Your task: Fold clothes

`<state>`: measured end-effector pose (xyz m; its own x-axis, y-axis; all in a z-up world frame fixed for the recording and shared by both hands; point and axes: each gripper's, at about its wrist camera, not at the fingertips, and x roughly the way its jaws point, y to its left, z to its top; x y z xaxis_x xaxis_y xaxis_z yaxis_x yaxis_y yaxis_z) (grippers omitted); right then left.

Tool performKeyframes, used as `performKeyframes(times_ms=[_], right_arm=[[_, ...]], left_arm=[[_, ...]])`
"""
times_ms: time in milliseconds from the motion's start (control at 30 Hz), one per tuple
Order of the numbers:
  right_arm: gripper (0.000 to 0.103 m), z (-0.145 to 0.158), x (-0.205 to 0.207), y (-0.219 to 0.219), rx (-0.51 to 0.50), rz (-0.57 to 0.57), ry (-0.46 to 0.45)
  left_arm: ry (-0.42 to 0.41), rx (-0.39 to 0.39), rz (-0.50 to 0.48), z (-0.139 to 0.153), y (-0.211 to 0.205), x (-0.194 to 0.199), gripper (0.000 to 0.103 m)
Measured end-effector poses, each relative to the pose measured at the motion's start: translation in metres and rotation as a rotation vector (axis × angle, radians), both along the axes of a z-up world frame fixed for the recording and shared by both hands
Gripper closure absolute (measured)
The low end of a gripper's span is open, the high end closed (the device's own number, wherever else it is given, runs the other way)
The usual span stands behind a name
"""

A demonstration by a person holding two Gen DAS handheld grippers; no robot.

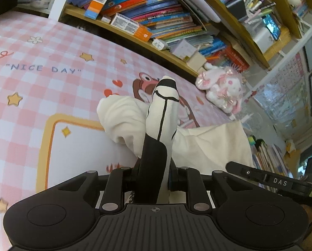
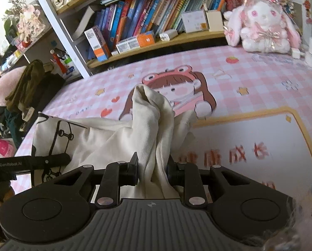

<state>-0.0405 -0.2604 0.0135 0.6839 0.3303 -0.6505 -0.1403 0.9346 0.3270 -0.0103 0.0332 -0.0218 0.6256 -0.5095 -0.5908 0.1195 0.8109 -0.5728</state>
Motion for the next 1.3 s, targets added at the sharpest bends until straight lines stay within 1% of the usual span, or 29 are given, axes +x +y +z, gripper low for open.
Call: performKeyframes(times_ms=[200,433,567,700,867,1000,1167,1300], right_arm=[[0.082,0.011,0.043,-0.013,0.007,0.035,-0.024],[0.082,0.018,0.106,-0.028,0.004,0.074,-0.056],[0.082,0.022,0.145,-0.031,0.000,0.080,-0.089],[0.083,0.024,0.186,-0.034,0.020,0.053,-0.099],[0.082,0.020,0.234,-0.042,0.074,0.013,-0.091],[0.082,0.016,0.264,-0.046,0.102,0.002,-0.087],[0.082,0.006,0.291,-0.049,0.152,-0.010,-0.074],[0.083,-0.006,0.301,-0.050,0.187,-0.024,-0.063]], left_arm=[[-0.001,0.011,0.019,0.012,-0.012,0.041,0.083],[-0.035,0.042,0.034,0.018,-0.019,0.107,0.083],[-0.056,0.042,0.046,0.018,-0.021,0.147,0.083],[-0.077,0.037,0.055,0.017,-0.023,0.184,0.083],[-0.087,0.040,0.065,0.017,-0.025,0.223,0.083],[-0.090,0.032,0.078,0.015,-0.021,0.248,0.083],[-0.080,0.020,0.088,0.006,-0.014,0.274,0.083],[-0.063,-0.002,0.102,-0.006,-0.005,0.290,0.083]])
